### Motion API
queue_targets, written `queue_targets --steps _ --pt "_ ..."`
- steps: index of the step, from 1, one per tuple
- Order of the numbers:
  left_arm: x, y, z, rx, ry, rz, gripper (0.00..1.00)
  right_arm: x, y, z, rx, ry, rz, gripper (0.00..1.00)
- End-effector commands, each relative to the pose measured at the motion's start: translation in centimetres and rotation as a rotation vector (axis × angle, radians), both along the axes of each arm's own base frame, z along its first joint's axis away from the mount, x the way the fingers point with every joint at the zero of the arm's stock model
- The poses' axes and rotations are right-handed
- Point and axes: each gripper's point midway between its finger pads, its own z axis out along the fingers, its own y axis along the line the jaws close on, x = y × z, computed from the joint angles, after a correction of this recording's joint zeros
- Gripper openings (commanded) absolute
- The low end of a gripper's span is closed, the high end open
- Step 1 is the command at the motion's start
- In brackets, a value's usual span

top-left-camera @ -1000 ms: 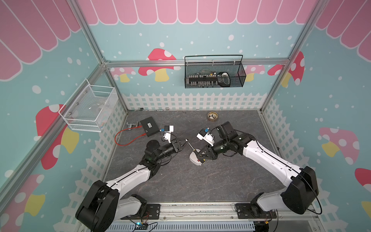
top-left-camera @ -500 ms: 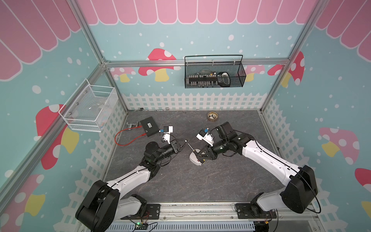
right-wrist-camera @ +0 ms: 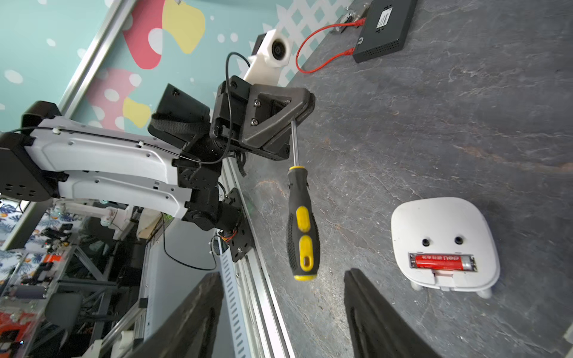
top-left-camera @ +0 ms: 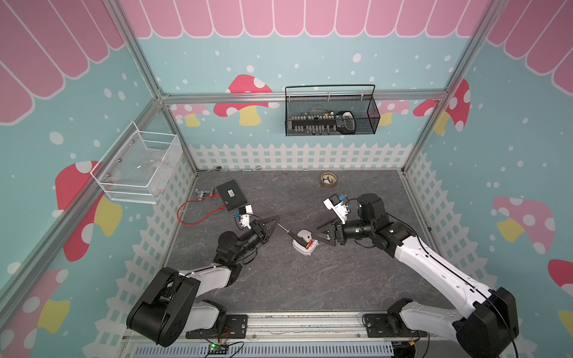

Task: Remove the battery from the alarm
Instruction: Pick up the screwdriver from the center of the board.

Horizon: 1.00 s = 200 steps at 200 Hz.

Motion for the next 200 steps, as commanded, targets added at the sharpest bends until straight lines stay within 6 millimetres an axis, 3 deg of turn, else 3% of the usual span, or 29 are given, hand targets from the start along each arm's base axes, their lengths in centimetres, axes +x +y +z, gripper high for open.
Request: queue_targets --steps 1,25,50,106,151,200 --pt "0.4 2.5 3.3 -0.225 -0.05 0.119 0.0 1.1 0.0 1.7 0.219 0.073 -0.141 0.67" --pt "0.5 3.2 4.0 -0.335 -0.055 0.191 0.0 2.0 -0.6 1.6 0.294 0.078 -0.259 0.68" --pt "0.3 1.4 4.3 -0.369 -0.045 0.177 0.0 3.0 -0.5 1.8 0.332 0.073 -0.316 0.69" --pt "0.4 -0.1 4.0 -0.38 -0.036 0.171 0.0 4.9 2.1 2.0 0.34 0.093 -0.307 0.68" --pt "0.8 -0.4 4.5 -0.353 -0.057 0.18 0.0 5.3 3.8 1.6 0.306 0.127 -0.288 0.68" --pt "1.1 -0.7 4.5 -0.344 -0.063 0.177 0.0 5.4 4.8 0.6 0.278 0.167 -0.271 0.59"
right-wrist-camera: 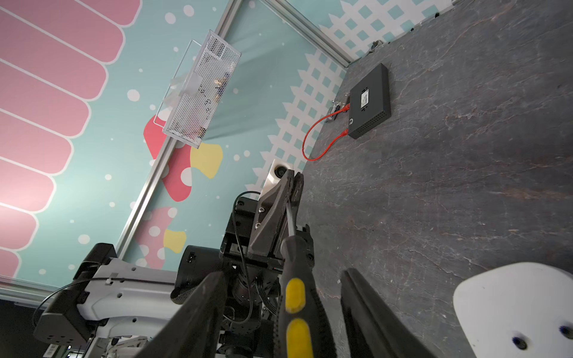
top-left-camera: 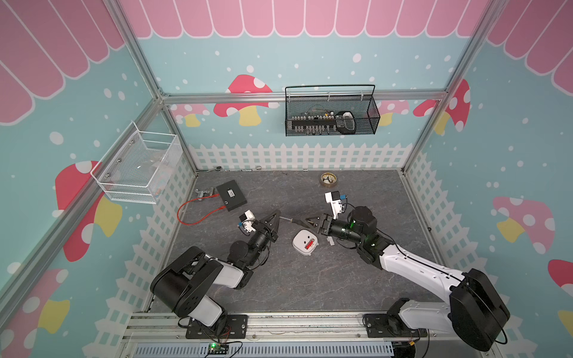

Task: Remove the battery from the alarm
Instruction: Pick up the screwdriver from the center of the board.

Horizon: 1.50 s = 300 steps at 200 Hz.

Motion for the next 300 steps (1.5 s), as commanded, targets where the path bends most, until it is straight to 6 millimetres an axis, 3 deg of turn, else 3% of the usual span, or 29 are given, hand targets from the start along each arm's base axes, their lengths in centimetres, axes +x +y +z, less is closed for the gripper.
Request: queue_targets --steps 1,73,114,145,187,267,274,288,300 --pt "-0.5 0.2 3.3 -0.049 -0.12 0.007 0.0 0.2 0.8 0.0 -0.001 0.014 0.016 0.58" --pt "-0.5 -0.4 3.6 -0.035 -0.135 -0.016 0.0 0.5 1.7 -0.1 -0.02 0.022 0.047 0.39" --pt "-0.5 -0.7 3.3 -0.022 -0.133 -0.029 0.0 0.4 1.8 -0.2 -0.023 0.026 0.057 0.22" --pt "-0.5 -0.8 3.2 -0.016 -0.134 -0.035 0.0 0.2 2.1 -0.4 -0.026 0.035 0.079 0.19" --pt "-0.5 -1.0 3.1 -0.01 -0.139 -0.041 0.0 -0.3 2.4 -0.7 -0.033 0.046 0.12 0.0" --pt "-0.5 -1.4 3.3 0.006 -0.159 -0.058 0.0 -0.7 2.1 -1.2 -0.06 0.049 0.123 0.0" --pt "-0.6 -1.5 3.3 0.018 -0.165 -0.064 0.1 -0.5 1.9 -1.0 -0.065 0.043 0.107 0.0" --pt "-0.9 -1.6 3.8 0.046 -0.187 -0.068 0.52 0.0 1.1 -0.7 -0.081 0.026 0.064 0.0" --pt "-1.3 -1.4 4.5 0.075 -0.218 -0.063 0.66 0.4 0.3 -0.6 -0.101 0.018 0.029 0.0"
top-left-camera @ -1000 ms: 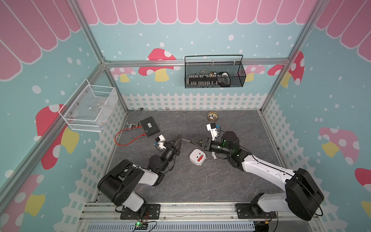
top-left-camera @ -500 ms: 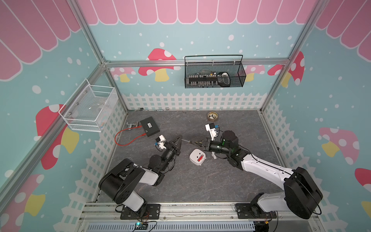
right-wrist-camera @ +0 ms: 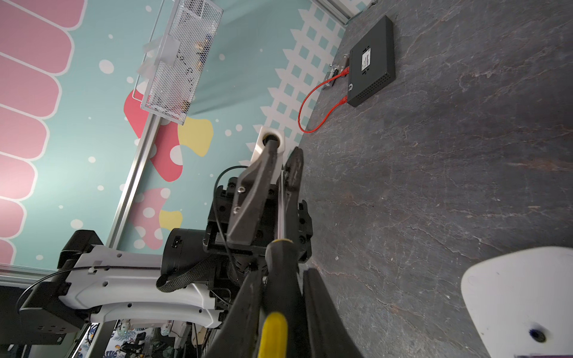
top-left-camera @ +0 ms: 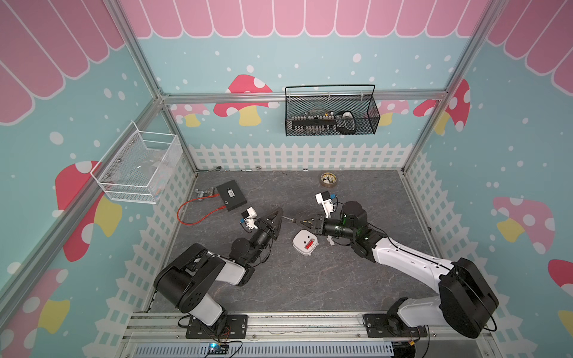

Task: Remove the battery from the alarm
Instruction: Pick up the screwdriver from the center of the board.

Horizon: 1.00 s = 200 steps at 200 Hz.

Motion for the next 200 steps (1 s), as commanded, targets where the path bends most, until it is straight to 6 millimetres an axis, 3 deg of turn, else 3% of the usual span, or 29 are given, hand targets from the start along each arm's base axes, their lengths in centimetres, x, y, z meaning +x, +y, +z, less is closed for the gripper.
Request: queue_targets --steps 1,40,58,80,94,114,137,156,182,200 --pt "-1.5 -0.3 4.0 0.022 -0.165 -0.029 0.67 0.7 -1.2 1.4 -0.03 -0.053 -0.056 0.0" --pt "-2.3 0.8 6.7 0.185 -0.234 0.029 0.8 1.9 -4.6 2.1 -0.103 -0.081 -0.176 0.0" --pt "-2.5 1.0 8.3 0.356 -0.256 0.058 0.82 3.1 -7.2 2.6 -0.214 -0.114 -0.256 0.0" --pt "-2.7 0.6 7.8 0.595 -0.217 0.027 0.83 4.4 -11.2 3.9 -0.329 -0.16 -0.336 0.0" --pt "-2.6 -0.5 6.0 0.737 -0.166 -0.049 0.85 5.1 -13.2 5.0 -0.409 -0.195 -0.362 0.0" --pt "-3.0 -3.5 1.5 0.893 -0.087 -0.219 0.89 6.2 -15.6 5.8 -0.558 -0.223 -0.396 0.0" --pt "-3.7 -6.4 -5.6 1.074 0.046 -0.372 0.89 6.7 -16.5 6.1 -0.645 -0.236 -0.372 0.0" --pt "-3.8 -6.9 -9.5 1.175 0.126 -0.41 0.9 6.6 -16.3 5.5 -0.696 -0.236 -0.305 0.0" --pt "-2.7 -6.0 -12.5 1.286 0.215 -0.392 0.84 6.0 -15.9 4.1 -0.743 -0.233 -0.208 0.0" --pt "-2.2 -6.1 -13.4 1.293 0.237 -0.402 0.68 5.5 -15.4 3.3 -0.744 -0.234 -0.15 0.0"
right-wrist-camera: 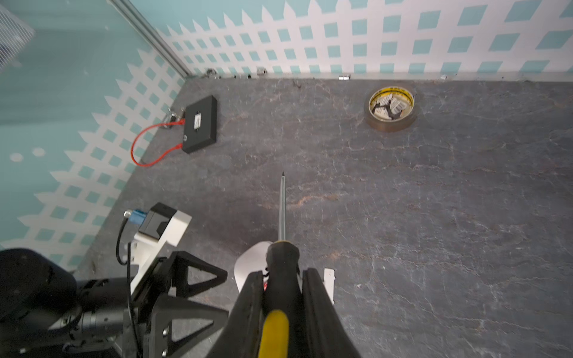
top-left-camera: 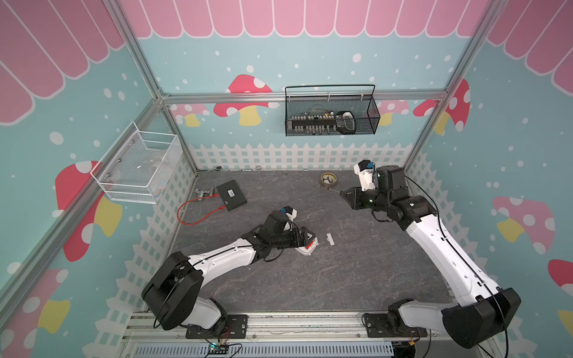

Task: Remove the battery from the alarm
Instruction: Pick up the screwdriver from the center of the board.

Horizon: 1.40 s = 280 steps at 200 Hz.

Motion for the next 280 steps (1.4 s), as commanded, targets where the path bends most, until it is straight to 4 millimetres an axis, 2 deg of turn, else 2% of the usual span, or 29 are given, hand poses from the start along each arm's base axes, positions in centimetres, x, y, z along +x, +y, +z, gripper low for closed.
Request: queue_targets --steps 1,20,53,102,123,171,193,216,246,280 --pt "2.0 2.6 -1.3 0.191 -0.047 0.081 0.68 -1.5 0.3 -1.4 -0.061 0.04 0.109 0.0" --pt "2.5 2.4 -1.9 0.201 -0.037 0.085 0.62 -2.0 0.7 -2.4 -0.062 0.066 0.151 0.0" --pt "3.9 3.7 -2.7 0.267 -0.031 0.118 0.68 -2.5 0.9 -3.5 -0.078 0.09 0.191 0.0" --pt "5.5 6.6 -5.5 0.387 0.012 0.14 0.69 -3.0 1.4 -4.4 -0.115 0.125 0.285 0.0" --pt "5.8 7.3 -6.7 0.418 0.033 0.134 0.68 -3.5 2.5 -5.0 -0.099 0.141 0.362 0.0" --pt "6.3 7.4 -7.2 0.411 0.043 0.101 0.63 -2.5 2.0 -7.9 -0.226 0.163 0.414 0.0" --pt "6.5 7.6 -7.1 0.403 0.04 0.093 0.61 -1.7 1.9 -7.2 -0.303 0.072 0.487 0.0" --pt "6.6 7.3 -7.0 0.391 0.04 0.077 0.59 -1.9 2.5 -5.3 -0.36 -0.056 0.645 0.0" --pt "6.5 7.0 -7.3 0.379 0.049 0.055 0.58 -1.5 2.6 -3.3 -0.437 -0.166 0.747 0.0" --pt "6.1 6.7 -7.7 0.366 0.058 0.037 0.54 -1.4 1.7 -4.4 -0.532 -0.113 0.779 0.0"
